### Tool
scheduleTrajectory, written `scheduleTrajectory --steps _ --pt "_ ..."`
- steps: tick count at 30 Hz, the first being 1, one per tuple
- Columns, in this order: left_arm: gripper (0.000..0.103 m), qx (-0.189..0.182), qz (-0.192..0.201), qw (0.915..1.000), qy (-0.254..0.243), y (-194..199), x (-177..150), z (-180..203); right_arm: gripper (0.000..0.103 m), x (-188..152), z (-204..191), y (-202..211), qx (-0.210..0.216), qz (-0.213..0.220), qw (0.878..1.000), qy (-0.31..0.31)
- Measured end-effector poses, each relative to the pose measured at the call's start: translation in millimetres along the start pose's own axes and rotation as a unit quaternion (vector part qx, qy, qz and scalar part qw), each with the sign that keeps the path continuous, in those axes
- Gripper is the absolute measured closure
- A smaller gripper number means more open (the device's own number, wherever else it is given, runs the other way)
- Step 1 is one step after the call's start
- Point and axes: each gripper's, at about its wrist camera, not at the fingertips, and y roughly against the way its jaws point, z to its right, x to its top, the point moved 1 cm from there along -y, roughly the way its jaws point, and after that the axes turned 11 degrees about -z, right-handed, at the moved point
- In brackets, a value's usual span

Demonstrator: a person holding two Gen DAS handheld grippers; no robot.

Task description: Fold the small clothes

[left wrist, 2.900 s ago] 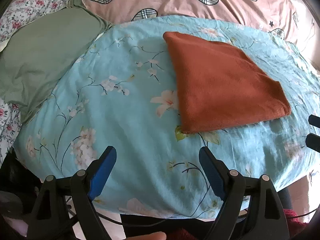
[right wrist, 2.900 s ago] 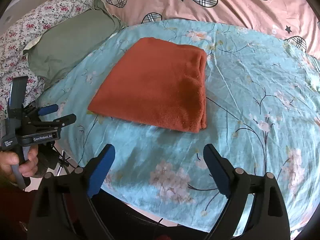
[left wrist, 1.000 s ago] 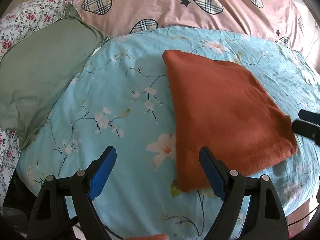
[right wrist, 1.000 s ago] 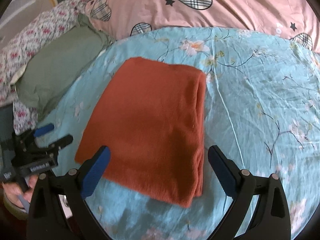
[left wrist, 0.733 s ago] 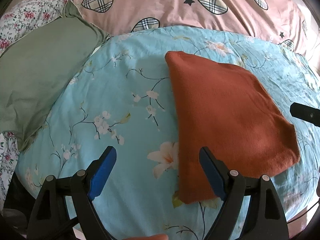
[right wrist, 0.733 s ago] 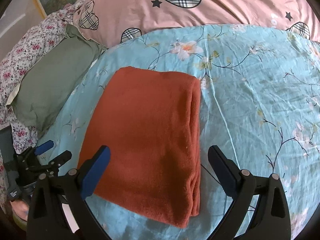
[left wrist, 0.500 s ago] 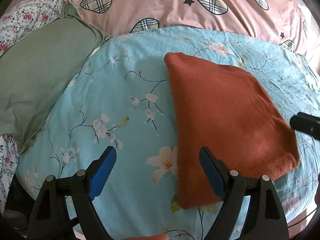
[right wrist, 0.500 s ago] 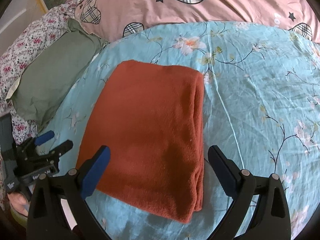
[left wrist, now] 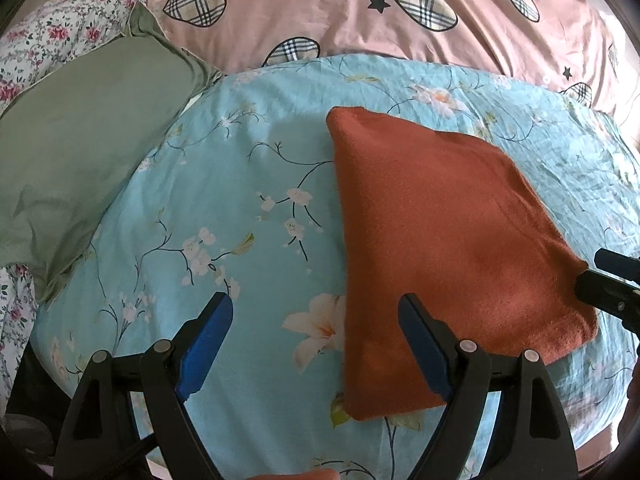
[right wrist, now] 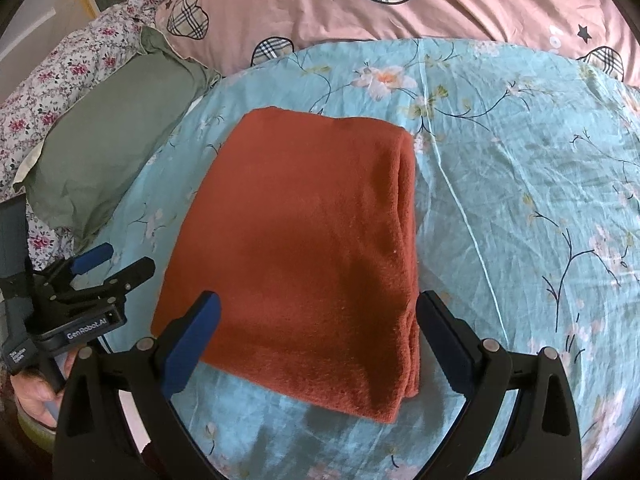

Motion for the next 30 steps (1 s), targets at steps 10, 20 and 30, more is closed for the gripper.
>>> scheduleTrajectory --steps 10,20,30 --pt "0.018 -0.006 -0.004 0.9999 0.012 -2.8 -6.4 -4.4 0.005 -5.3 -7.2 -0.7 -0.005 0.000 1.000 0.007" --pt "0.018 -0.013 0.007 0.9998 0.009 9.5 -8.6 -5.3 0.005 -9.0 -17.0 8.3 -0.005 0.004 1.000 0.019" --pt "0.018 -0.019 0.019 0.9996 -0.001 29.8 -17.8 -4.6 0.005 -20.7 -29.8 19.4 -0.007 0.006 0.999 0.032"
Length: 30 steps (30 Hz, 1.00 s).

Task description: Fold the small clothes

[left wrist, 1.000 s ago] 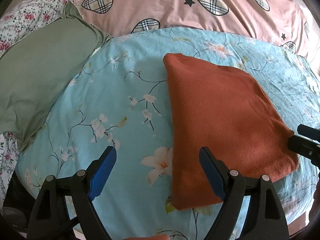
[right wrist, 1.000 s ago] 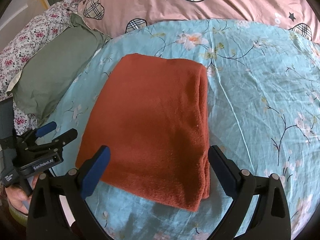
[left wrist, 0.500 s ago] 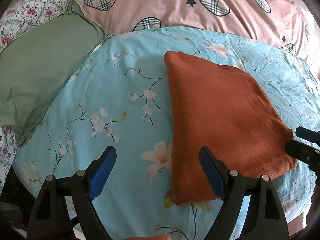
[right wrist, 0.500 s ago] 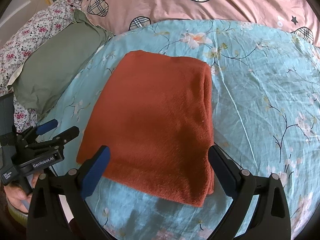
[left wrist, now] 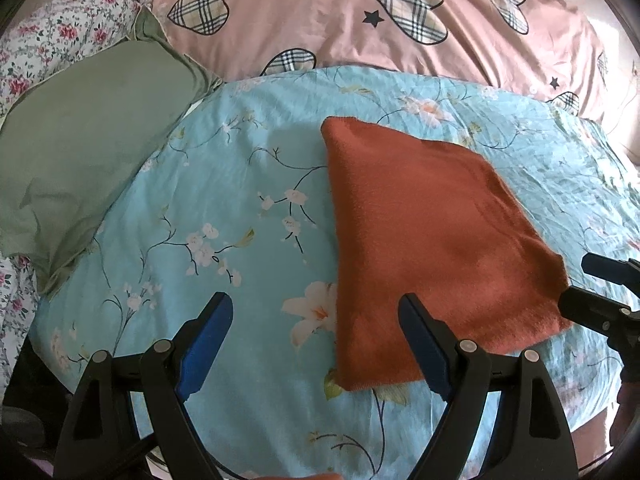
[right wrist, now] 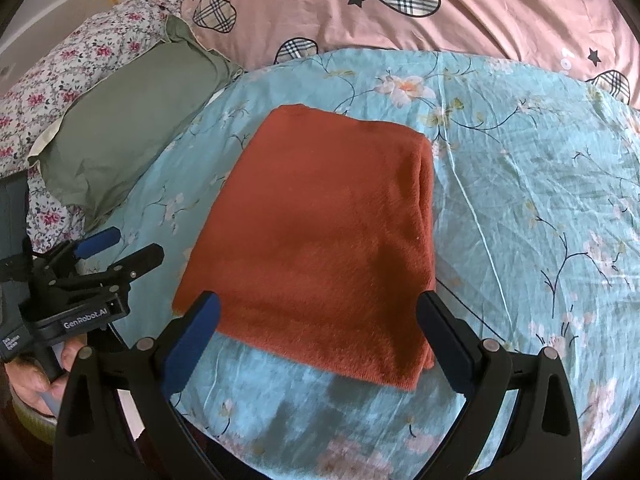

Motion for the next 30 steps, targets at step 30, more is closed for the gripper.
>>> scheduleTrajectory --steps 30 --pt "0.018 -0.003 0.019 0.9997 -0.017 23.9 -14.7 2.2 0.005 -15.4 -2.9 20.6 0.001 0.019 1.000 -0.001"
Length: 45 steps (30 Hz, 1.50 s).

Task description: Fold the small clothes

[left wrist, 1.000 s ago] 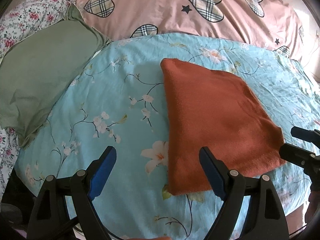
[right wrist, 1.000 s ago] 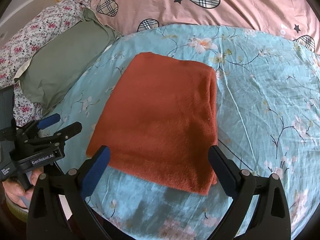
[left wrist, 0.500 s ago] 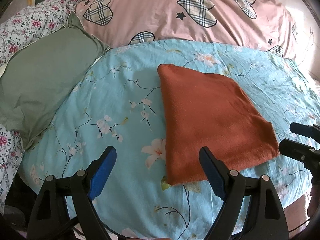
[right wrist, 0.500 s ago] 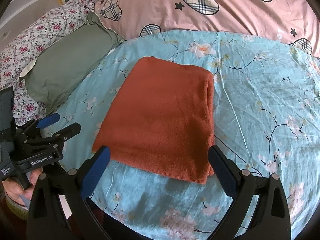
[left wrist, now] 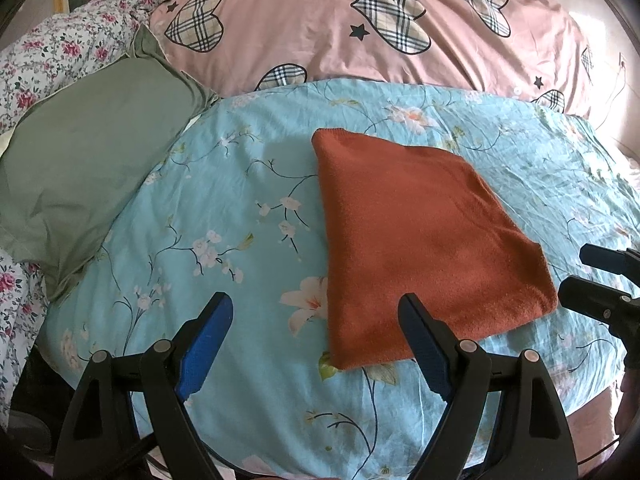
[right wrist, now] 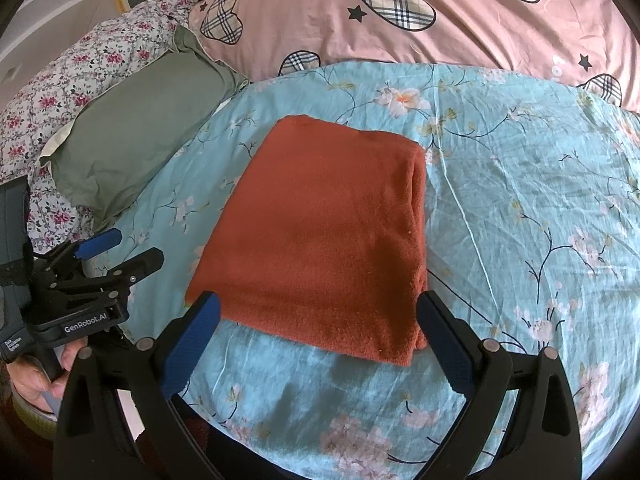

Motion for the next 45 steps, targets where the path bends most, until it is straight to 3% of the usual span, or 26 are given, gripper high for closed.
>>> scheduleTrajectory --steps 45 --pt "0.018 0.002 -0.013 0.9999 -0.005 -14.1 3.2 2.8 0.005 -1.0 -4.2 -11.3 0.003 -0.011 1.000 -0.005"
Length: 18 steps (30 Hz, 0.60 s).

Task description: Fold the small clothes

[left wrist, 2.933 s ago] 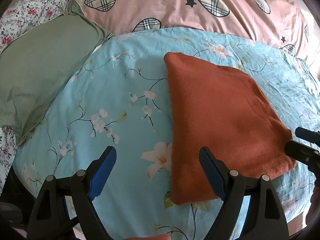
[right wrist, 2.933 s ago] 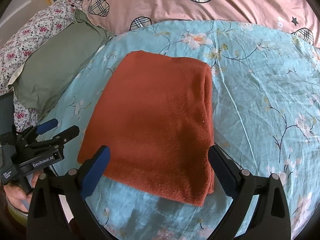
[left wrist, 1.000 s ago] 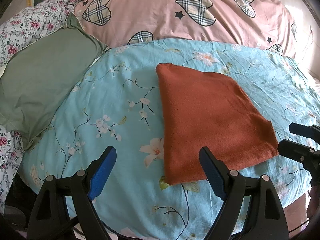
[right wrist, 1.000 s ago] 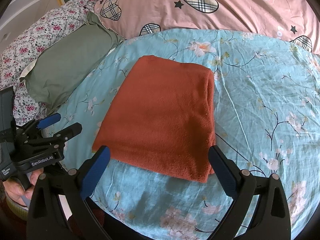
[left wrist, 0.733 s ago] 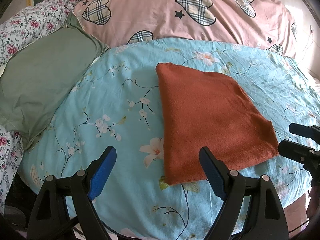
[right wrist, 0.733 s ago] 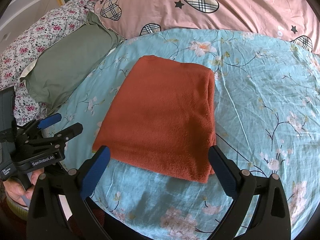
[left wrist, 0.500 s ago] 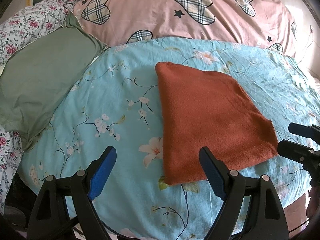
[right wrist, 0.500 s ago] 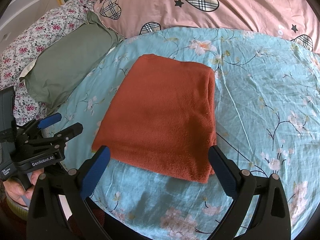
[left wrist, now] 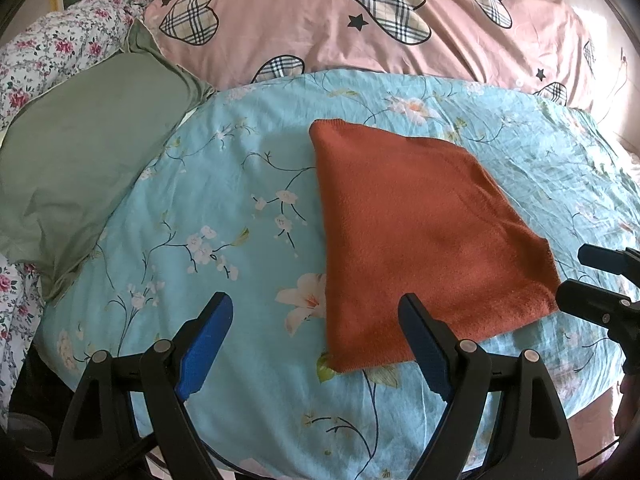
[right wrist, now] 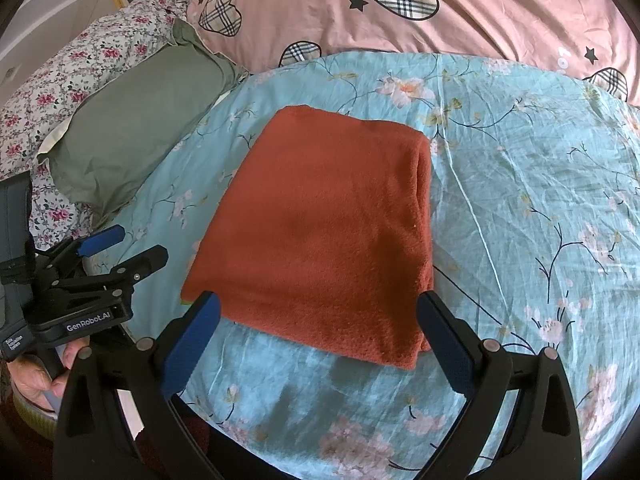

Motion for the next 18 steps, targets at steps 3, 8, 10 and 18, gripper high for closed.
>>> scheduleTrajectory --steps 3,8,10,18 --pt "0.018 0.000 -0.001 1.0000 0.001 -0.6 0.8 0.5 0.005 0.5 1.1 -1.2 0.000 -0.001 1.000 0.000" --pt "0.018 0.001 -0.001 1.0000 -0.001 -1.0 0.8 1.8 0.005 1.2 2.8 -1.6 0.001 0.000 1.000 0.000" --pt "0.018 0.002 -0.002 1.0000 -0.001 -1.6 1.4 2.6 0.005 1.7 3.9 -2.1 0.000 0.000 1.000 0.001" --pt "0.018 0.001 -0.001 1.0000 -0.005 -1.9 3.3 5.7 0.005 5.5 5.6 1.0 -0.003 0.002 1.000 0.005"
